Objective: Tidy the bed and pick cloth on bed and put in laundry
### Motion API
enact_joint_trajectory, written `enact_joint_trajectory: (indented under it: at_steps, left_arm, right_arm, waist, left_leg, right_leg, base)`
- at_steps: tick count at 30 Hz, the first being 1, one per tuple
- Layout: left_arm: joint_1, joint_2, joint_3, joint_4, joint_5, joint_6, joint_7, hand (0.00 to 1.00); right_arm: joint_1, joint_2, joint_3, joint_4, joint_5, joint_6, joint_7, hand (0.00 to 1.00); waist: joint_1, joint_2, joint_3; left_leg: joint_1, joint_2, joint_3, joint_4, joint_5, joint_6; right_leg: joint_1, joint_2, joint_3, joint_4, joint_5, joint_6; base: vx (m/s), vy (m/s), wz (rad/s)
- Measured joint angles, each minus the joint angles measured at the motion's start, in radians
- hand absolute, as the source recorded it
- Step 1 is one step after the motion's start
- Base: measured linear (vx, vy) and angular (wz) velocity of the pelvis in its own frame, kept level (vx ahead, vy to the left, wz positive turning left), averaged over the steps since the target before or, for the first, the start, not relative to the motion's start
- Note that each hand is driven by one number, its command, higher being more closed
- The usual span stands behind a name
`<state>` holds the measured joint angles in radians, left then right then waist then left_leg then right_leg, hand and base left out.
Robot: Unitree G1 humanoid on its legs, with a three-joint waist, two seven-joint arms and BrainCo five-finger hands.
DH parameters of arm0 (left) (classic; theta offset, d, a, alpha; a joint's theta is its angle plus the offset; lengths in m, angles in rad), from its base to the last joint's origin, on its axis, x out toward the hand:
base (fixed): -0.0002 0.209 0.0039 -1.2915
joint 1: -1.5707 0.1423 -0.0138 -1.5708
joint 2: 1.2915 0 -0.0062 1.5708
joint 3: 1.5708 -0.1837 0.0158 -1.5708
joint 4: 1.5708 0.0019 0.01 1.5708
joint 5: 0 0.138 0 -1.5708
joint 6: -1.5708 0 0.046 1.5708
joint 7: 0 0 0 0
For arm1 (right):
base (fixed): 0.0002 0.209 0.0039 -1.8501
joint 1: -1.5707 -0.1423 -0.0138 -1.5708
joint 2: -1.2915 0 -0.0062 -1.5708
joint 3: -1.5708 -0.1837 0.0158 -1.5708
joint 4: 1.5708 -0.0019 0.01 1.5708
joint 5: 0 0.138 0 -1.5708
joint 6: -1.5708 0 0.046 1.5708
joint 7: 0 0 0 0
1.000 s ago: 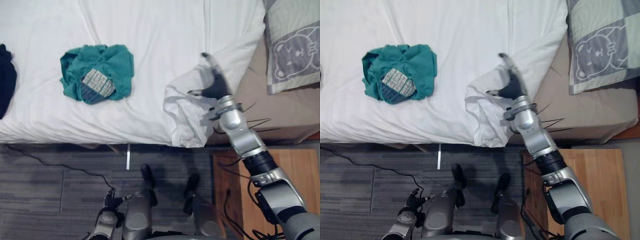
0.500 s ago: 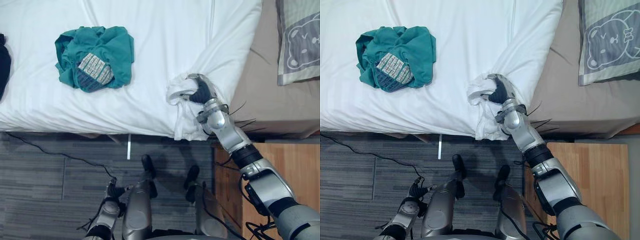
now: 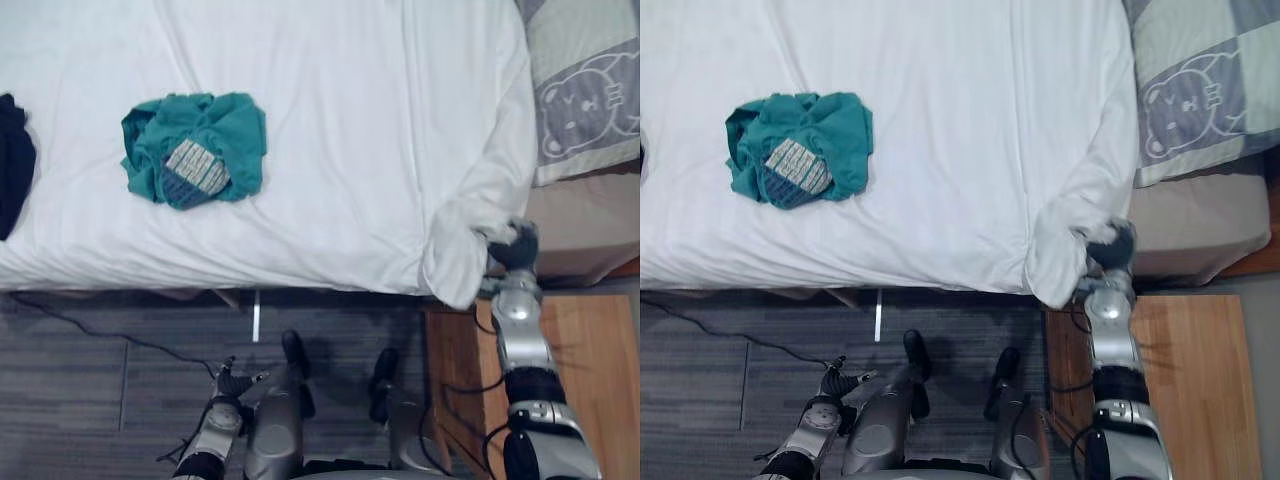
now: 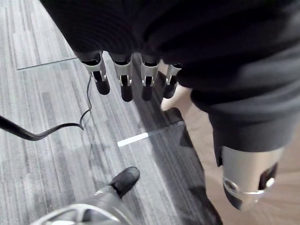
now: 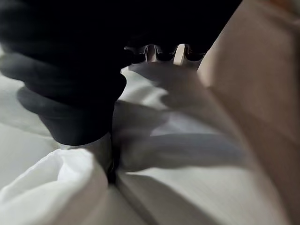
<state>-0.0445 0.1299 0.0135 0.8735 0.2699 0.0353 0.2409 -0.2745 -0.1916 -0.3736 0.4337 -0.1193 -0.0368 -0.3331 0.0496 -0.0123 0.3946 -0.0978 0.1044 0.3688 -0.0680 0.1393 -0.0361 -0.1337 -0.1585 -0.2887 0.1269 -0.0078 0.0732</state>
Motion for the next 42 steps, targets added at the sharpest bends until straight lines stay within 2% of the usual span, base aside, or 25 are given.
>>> enact_joint_trajectory:
  at_steps: [1, 2, 5, 8, 10, 11, 14, 17, 19, 21, 24, 27, 28, 29, 33, 37, 42]
  left_arm:
    - [0.005, -0.004, 0.002, 0.0, 0.0, 0.0, 0.0, 0.0]
    - [0.007, -0.012, 0.003, 0.0, -0.001, 0.001, -0.001, 0.0]
    - [0.014, -0.039, 0.034, 0.0, -0.003, 0.006, -0.001, 0.0]
    - [0.029, -0.043, 0.05, 0.0, -0.015, 0.027, -0.001, 0.0]
    - [0.031, -0.05, 0.059, 0.0, -0.022, 0.027, 0.0, 0.0]
    - [0.032, -0.05, 0.059, 0.0, -0.022, 0.027, 0.0, 0.0]
    - [0.042, -0.049, 0.058, 0.002, -0.022, 0.027, 0.004, 0.0]
    - [0.047, -0.047, 0.057, 0.01, -0.022, 0.025, 0.007, 0.0]
    - [0.047, -0.044, 0.057, 0.009, -0.022, 0.019, 0.007, 0.0]
    - [0.045, -0.04, 0.057, 0.009, -0.022, 0.018, 0.007, 0.0]
    - [0.034, -0.032, 0.053, 0.01, -0.025, -0.002, 0.006, 0.0]
    - [-0.01, -0.017, 0.02, 0.02, -0.046, -0.004, 0.011, 0.0]
    - [-0.02, -0.017, 0.018, 0.024, -0.053, -0.004, 0.015, 0.0]
    - [-0.029, -0.017, 0.016, 0.029, -0.07, -0.004, 0.025, 0.0]
    - [-0.056, -0.019, -0.009, 0.053, -0.112, -0.002, 0.044, 0.0]
    - [-0.083, -0.024, -0.011, 0.073, -0.129, -0.002, 0.051, 0.0]
    - [-0.095, -0.028, -0.011, 0.079, -0.141, -0.002, 0.071, 0.0]
  right_arm:
    - [0.003, 0.016, -0.028, 0.012, 0.029, 0.003, -0.002, 0.0]
    - [0.019, 0.046, -0.084, 0.026, 0.133, 0.01, -0.026, 0.0]
    - [0.092, 0.099, -0.213, 0.067, 0.303, 0.048, -0.083, 0.0]
    - [0.175, 0.115, -0.321, 0.047, 0.401, 0.063, -0.16, 0.0]
    - [0.188, 0.112, -0.362, 0.022, 0.407, 0.064, -0.194, 0.0]
    - [0.195, 0.109, -0.38, -0.005, 0.405, 0.064, -0.213, 1.0]
    - [0.185, 0.086, -0.414, -0.146, 0.369, 0.069, -0.281, 1.0]
    - [0.118, -0.01, -0.379, -0.218, 0.276, 0.069, -0.316, 1.0]
    - [0.014, -0.124, -0.265, -0.221, 0.167, 0.07, -0.305, 1.0]
    - [-0.088, -0.206, -0.136, -0.221, 0.113, 0.066, -0.275, 1.0]
    - [-0.246, -0.273, 0.022, -0.22, 0.074, 0.062, -0.229, 1.0]
    - [-0.421, -0.331, 0.137, -0.187, 0.067, 0.056, -0.196, 1.0]
    - [-0.451, -0.337, 0.156, -0.176, 0.067, 0.053, -0.188, 1.0]
    - [-0.506, -0.336, 0.199, -0.148, 0.067, 0.043, -0.185, 1.0]
    - [-0.546, -0.312, 0.257, -0.028, 0.068, 0.044, -0.181, 1.0]
    - [-0.538, -0.256, 0.257, 0.165, 0.068, 0.039, -0.166, 1.0]
    - [-0.494, -0.194, 0.221, 0.185, 0.069, -0.01, -0.153, 1.0]
  waist:
    - [-0.009, 0.0, -0.006]
    - [-0.012, -0.001, -0.017]
    - [-0.015, 0.002, -0.035]
    - [-0.04, 0.004, -0.043]
    - [-0.04, 0.004, -0.045]
    - [-0.041, 0.005, -0.045]
    - [-0.06, 0.005, -0.052]
    - [-0.064, 0.006, -0.055]
    - [-0.062, 0.006, -0.055]
    - [-0.06, 0.009, -0.054]
    - [-0.052, 0.017, -0.045]
    - [-0.015, 0.035, -0.008]
    - [-0.007, 0.04, 0.0]
    - [0.018, 0.05, 0.013]
    - [0.045, 0.069, 0.04]
    - [0.046, 0.083, 0.065]
    - [0.034, 0.084, 0.078]
  left_leg:
    - [0.01, -0.001, 0.003, -0.004, 0.0, 0.0]
    - [0.026, -0.001, 0.014, -0.004, -0.002, -0.003]
    - [0.039, 0.0, 0.02, -0.007, -0.008, -0.01]
    - [0.056, -0.002, 0.035, -0.025, -0.008, -0.01]
    - [0.059, -0.002, 0.045, -0.025, -0.008, -0.01]
    - [0.059, -0.002, 0.046, -0.025, -0.011, -0.014]
    - [0.054, 0.002, 0.044, -0.033, -0.014, -0.017]
    - [0.044, 0.005, 0.043, -0.034, -0.013, -0.017]
    - [0.023, 0.003, 0.042, -0.034, -0.012, -0.017]
    - [0.0, 0.001, 0.036, -0.031, -0.008, -0.016]
    - [-0.067, 0.002, -0.006, 0.002, 0.004, -0.002]
    - [-0.156, 0.01, -0.055, 0.067, 0.004, -0.002]
    - [-0.171, 0.015, -0.063, 0.077, 0.004, -0.002]
    - [-0.205, 0.016, -0.079, 0.09, 0.004, -0.002]
    - [-0.302, 0.01, -0.115, 0.143, 0.004, -0.001]
    - [-0.346, 0.005, -0.117, 0.16, 0.001, 0.002]
    - [-0.322, 0.015, -0.105, 0.175, -0.009, 0.014]
  right_leg:
    - [0.009, 0.001, 0.002, -0.005, 0.002, 0.001]
    - [0.021, 0.002, 0.014, -0.012, 0.005, 0.001]
    - [0.027, 0.006, 0.031, -0.025, 0.013, 0.006]
    - [0.029, 0.01, 0.052, -0.044, 0.028, 0.008]
    - [0.031, 0.012, 0.065, -0.059, 0.038, 0.012]
    - [0.031, 0.014, 0.068, -0.066, 0.041, 0.013]
    - [0.033, 0.016, 0.07, -0.08, 0.048, 0.016]
    - [0.022, 0.015, 0.076, -0.079, 0.054, 0.018]
    - [-0.008, 0.016, 0.09, -0.078, 0.075, 0.015]
    - [-0.035, 0.017, 0.098, -0.075, 0.086, 0.01]
    - [-0.088, 0.014, 0.069, -0.035, 0.082, 0.003]
    - [-0.153, 0.002, 0.032, 0.031, 0.056, -0.007]
    - [-0.164, -0.001, 0.024, 0.043, 0.051, -0.01]
    - [-0.197, -0.005, 0.012, 0.076, 0.038, -0.015]
    - [-0.297, -0.036, -0.01, 0.181, -0.007, -0.02]
    - [-0.349, -0.05, -0.006, 0.22, -0.018, -0.022]
    - [-0.317, -0.039, 0.004, 0.195, -0.014, -0.021]
  base:
    - [0.07, 0.007, -0.19]
    - [0.04, 0.012, -0.22]
    - [0.01, 0.01, -0.19]
    - [0.0, 0.022, -0.21]
    - [-0.02, 0.025, -0.24]
    - [-0.02, 0.005, -0.14]
    - [-0.01, 0.0, -0.02]
    - [0.0, 0.001, -0.02]
    - [0.0, 0.005, -0.13]
    - [0.01, -0.006, -0.11]
    - [0.04, -0.015, 0.24]
    - [0.0, -0.033, 0.44]
    - [-0.04, -0.077, 0.42]
    - [-0.04, -0.062, 0.28]
    - [-0.02, -0.042, 0.32]
    - [-0.01, -0.012, 0.06]
    - [0.01, -0.012, -0.09]
